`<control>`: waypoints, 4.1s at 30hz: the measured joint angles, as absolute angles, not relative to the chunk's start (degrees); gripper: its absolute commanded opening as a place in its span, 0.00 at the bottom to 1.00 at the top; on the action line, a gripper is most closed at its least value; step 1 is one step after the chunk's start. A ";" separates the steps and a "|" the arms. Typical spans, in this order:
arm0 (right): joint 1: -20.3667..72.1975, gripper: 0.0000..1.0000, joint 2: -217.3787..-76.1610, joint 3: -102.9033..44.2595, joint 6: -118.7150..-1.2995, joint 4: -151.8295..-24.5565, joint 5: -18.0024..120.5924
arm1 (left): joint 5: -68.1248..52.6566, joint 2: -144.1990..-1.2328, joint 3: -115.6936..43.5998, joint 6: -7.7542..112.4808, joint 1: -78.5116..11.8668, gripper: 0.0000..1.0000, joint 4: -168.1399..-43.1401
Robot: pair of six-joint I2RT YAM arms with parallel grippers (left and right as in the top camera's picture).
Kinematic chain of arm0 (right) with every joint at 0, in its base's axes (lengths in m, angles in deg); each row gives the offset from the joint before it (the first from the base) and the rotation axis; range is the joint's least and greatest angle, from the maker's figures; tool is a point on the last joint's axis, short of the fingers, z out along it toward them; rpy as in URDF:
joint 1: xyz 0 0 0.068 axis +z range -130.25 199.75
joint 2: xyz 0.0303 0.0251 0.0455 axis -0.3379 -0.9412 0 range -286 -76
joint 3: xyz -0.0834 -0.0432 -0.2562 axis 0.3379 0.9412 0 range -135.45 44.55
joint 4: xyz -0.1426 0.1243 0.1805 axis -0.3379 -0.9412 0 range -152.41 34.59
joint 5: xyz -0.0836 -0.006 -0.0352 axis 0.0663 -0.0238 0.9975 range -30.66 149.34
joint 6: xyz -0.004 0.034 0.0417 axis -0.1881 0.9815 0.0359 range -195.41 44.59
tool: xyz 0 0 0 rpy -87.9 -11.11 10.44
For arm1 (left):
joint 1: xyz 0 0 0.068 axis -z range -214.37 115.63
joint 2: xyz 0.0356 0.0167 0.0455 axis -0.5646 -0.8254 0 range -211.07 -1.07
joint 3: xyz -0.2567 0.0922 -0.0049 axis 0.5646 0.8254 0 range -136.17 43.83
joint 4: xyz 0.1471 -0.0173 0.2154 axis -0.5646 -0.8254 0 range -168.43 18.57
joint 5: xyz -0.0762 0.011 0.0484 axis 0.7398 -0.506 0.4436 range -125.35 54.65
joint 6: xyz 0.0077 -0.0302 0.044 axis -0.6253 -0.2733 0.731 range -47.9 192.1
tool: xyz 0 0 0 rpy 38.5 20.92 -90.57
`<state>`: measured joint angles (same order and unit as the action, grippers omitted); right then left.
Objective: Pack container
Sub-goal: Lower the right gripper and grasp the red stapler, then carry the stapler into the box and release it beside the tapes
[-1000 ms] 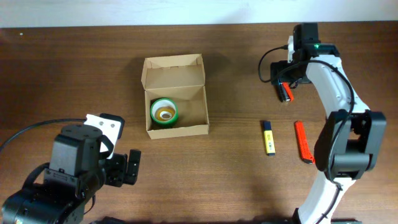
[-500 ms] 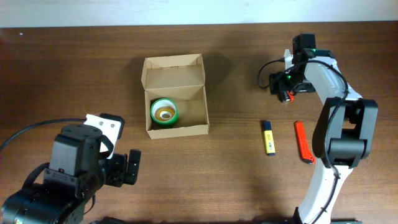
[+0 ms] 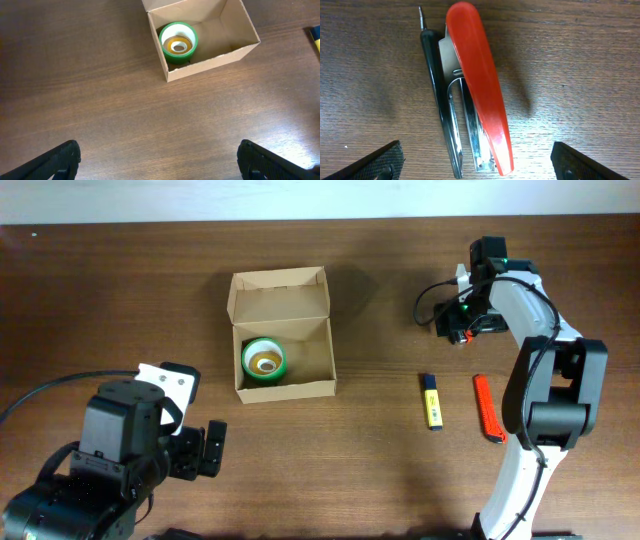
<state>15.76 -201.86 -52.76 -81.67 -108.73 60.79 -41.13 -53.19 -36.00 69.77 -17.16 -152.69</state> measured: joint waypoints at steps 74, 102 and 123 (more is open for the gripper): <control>51.83 0.04 -187.35 -70.45 -58.48 -125.21 59.85 | -41.13 -53.19 -36.00 69.77 -17.16 1.00 -152.71; 59.87 0.04 -189.40 -44.02 -39.31 -103.92 63.87 | -41.13 -53.19 -36.00 69.77 -17.16 1.00 -152.69; 58.62 0.43 -194.63 -44.02 -38.81 -102.48 64.05 | -41.13 -53.19 -36.00 69.77 -17.16 1.00 -152.69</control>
